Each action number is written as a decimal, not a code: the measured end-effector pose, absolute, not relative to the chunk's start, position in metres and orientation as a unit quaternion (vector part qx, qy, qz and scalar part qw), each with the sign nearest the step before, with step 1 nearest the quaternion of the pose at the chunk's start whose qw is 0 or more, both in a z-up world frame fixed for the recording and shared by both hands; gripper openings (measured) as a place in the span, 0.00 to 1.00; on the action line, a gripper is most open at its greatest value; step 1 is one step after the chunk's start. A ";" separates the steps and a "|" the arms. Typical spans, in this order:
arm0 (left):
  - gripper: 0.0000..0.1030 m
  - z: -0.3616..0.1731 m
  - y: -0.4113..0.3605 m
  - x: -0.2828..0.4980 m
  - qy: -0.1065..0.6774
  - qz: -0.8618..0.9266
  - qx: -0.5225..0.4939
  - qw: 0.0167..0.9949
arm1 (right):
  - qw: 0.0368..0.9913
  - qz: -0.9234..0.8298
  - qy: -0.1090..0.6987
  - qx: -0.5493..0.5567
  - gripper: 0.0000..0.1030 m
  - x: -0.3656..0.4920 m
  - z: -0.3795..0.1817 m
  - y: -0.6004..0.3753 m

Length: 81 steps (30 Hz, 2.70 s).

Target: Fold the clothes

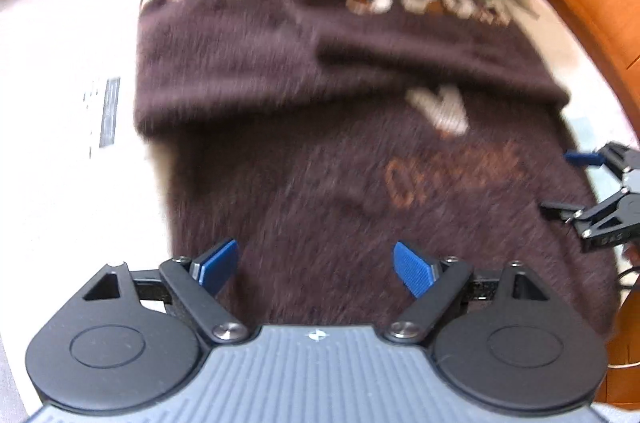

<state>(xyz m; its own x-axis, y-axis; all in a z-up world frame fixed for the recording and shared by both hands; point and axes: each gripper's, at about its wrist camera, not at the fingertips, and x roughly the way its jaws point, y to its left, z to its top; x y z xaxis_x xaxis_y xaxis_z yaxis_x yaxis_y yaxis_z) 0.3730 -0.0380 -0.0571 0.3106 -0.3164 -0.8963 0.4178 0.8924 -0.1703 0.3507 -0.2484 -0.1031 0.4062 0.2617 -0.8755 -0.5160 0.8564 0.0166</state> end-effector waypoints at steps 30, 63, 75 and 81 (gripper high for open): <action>0.83 -0.084 -0.049 0.418 0.508 -0.288 0.086 0.807 | 0.872 0.192 0.437 -0.104 1.00 0.389 -0.116 -0.237; 0.87 -0.074 -0.063 0.243 0.460 -0.430 0.316 0.710 | 0.752 0.417 0.407 -0.308 1.00 0.228 -0.089 -0.267; 0.87 -0.084 -0.065 0.203 0.432 -0.471 0.376 0.671 | 0.705 0.448 0.385 -0.392 1.00 0.179 -0.100 -0.287; 0.87 -0.084 -0.080 0.192 0.389 -0.503 0.399 0.660 | 0.681 0.498 0.306 -0.440 1.00 0.153 -0.100 -0.273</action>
<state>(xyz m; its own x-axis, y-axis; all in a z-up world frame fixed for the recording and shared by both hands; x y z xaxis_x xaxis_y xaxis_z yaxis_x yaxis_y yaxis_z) 0.1919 -0.0796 -0.0841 0.1903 -0.3536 -0.9159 0.9754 0.1743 0.1353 0.1533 -0.2729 -0.1002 0.3159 0.4089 -0.8562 -0.9485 0.1156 -0.2948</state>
